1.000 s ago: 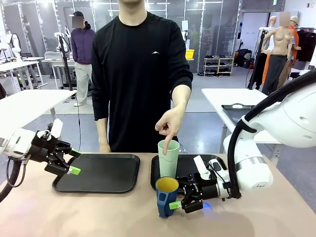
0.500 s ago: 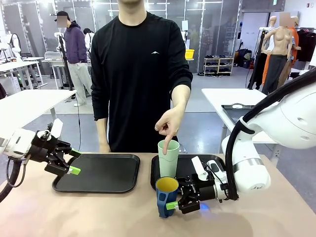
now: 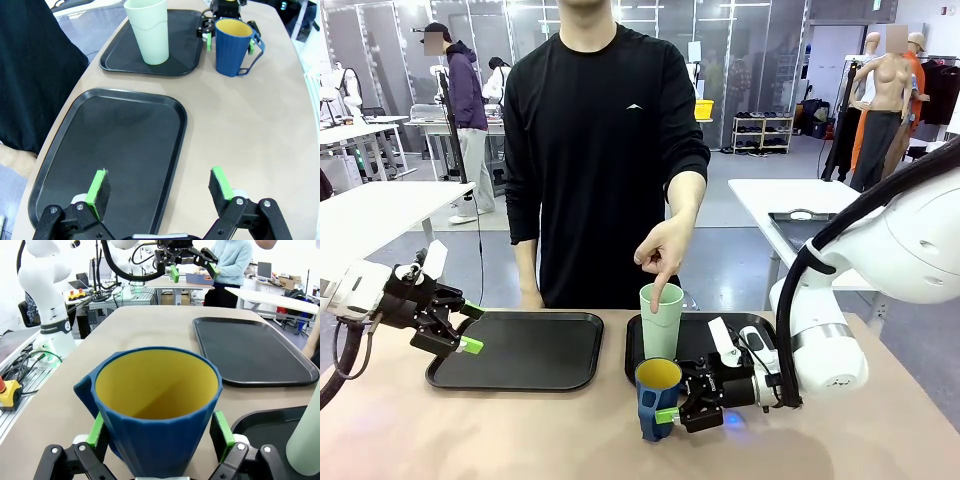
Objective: Sort and store the cups by type.
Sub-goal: Pick up the Handle plastic cup and place it into the empty Flat Tray.
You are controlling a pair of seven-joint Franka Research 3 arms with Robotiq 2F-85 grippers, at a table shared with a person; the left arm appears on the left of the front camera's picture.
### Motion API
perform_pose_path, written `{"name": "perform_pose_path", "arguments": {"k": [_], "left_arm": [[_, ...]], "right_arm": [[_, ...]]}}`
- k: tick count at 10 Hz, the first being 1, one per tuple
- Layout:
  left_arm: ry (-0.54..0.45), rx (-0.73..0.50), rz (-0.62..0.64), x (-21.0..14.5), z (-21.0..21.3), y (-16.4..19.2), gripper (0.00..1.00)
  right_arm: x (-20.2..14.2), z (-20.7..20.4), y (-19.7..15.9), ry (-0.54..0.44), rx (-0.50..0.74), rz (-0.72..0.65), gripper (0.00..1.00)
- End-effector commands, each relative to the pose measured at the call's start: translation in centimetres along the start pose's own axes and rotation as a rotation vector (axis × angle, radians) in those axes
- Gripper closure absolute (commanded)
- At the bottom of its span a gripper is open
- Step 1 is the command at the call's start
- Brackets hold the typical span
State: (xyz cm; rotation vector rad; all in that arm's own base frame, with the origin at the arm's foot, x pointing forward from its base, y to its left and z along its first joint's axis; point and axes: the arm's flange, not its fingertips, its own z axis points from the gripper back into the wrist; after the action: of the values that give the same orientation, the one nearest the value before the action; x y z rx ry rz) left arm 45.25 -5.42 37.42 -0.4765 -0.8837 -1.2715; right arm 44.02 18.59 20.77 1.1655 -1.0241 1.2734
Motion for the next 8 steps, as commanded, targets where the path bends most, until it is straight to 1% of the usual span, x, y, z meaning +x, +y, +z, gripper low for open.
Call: {"name": "perform_pose_path", "arguments": {"k": [1, 2, 3, 4, 5, 6, 7, 8], "left_arm": [[-0.025, 0.016, -0.013, -0.02, -0.16, -0.09, 0.0], [-0.025, 0.016, -0.013, -0.02, -0.16, -0.09, 0.0], [-0.025, 0.016, -0.013, -0.02, -0.16, -0.09, 0.0], [-0.025, 0.016, -0.013, -0.02, -0.16, -0.09, 0.0], [-0.025, 0.016, -0.013, -0.02, -0.16, -0.09, 0.0], [-0.025, 0.016, -0.013, -0.02, -0.16, -0.09, 0.0], [-0.025, 0.016, -0.013, -0.02, -0.16, -0.09, 0.0], [-0.025, 0.016, -0.013, -0.02, -0.16, -0.09, 0.0]], "right_arm": [[-1.63, -0.66, 0.86, -0.009, -0.021, 0.025, 0.03], [-1.64, -0.61, 0.82, -0.001, -0.014, 0.027, 0.18], [-1.6, -0.64, 0.75, -0.001, -0.016, 0.028, 0.21], [-1.53, -0.61, 0.69, -0.005, -0.02, 0.035, 0.36], [-1.44, -0.51, 0.65, -0.002, -0.026, 0.026, 0.39], [-1.36, -0.38, 0.57, 0.003, -0.029, 0.025, 0.54], [-1.25, -0.29, 0.46, -0.015, -0.016, 0.024, 0.57], [-1.09, -0.24, 0.42, -0.016, -0.013, 0.012, 0.57]]}}
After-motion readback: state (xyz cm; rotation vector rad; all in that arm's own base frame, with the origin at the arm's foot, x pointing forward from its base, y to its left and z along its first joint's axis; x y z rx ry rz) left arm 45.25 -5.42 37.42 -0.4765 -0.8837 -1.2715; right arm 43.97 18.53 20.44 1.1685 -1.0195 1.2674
